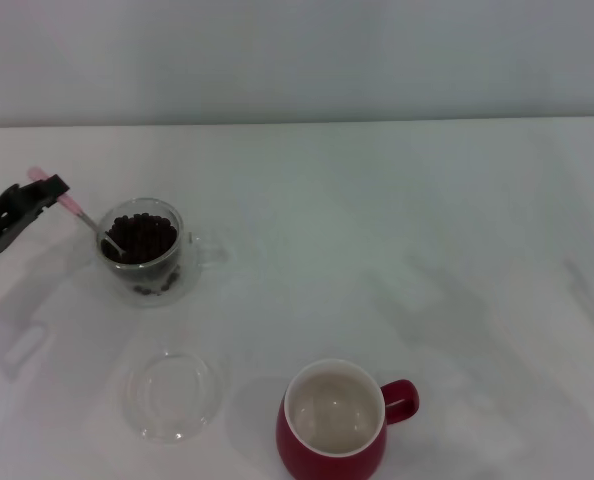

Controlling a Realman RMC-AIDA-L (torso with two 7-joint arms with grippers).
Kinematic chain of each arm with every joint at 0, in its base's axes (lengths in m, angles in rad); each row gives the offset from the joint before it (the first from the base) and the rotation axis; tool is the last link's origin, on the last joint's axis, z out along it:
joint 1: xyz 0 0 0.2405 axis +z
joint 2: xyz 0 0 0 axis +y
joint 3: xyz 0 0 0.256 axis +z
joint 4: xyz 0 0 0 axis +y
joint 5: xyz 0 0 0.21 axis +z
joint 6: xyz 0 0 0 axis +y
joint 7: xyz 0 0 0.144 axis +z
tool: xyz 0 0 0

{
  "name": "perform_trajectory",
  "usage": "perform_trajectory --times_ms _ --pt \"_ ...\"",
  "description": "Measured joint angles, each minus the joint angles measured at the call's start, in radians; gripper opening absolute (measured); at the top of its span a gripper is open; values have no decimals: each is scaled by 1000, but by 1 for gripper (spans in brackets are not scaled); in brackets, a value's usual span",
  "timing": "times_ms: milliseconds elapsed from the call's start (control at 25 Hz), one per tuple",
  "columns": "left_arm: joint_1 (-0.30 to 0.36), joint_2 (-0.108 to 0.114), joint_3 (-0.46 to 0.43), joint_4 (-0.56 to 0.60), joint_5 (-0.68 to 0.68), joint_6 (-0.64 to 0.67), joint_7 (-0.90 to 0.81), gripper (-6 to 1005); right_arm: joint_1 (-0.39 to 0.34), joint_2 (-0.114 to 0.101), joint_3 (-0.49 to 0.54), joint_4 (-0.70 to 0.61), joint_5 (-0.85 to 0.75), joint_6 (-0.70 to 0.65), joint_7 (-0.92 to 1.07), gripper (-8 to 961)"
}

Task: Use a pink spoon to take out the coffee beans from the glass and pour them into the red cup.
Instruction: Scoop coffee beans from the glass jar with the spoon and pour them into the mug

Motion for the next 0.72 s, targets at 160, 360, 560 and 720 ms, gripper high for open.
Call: perform_trajectory --times_ms 160,360,560,720 --pt "25 0 0 -5 -47 31 1 124 15 -1 0 -1 0 12 0 684" --pt "39 4 0 -13 -91 80 2 124 29 -1 0 -6 0 14 0 684" --pt "63 6 0 -13 -132 92 11 124 30 -2 0 -13 0 14 0 684" --pt "81 10 -8 -13 -158 116 26 124 32 -1 0 -13 0 14 0 683"
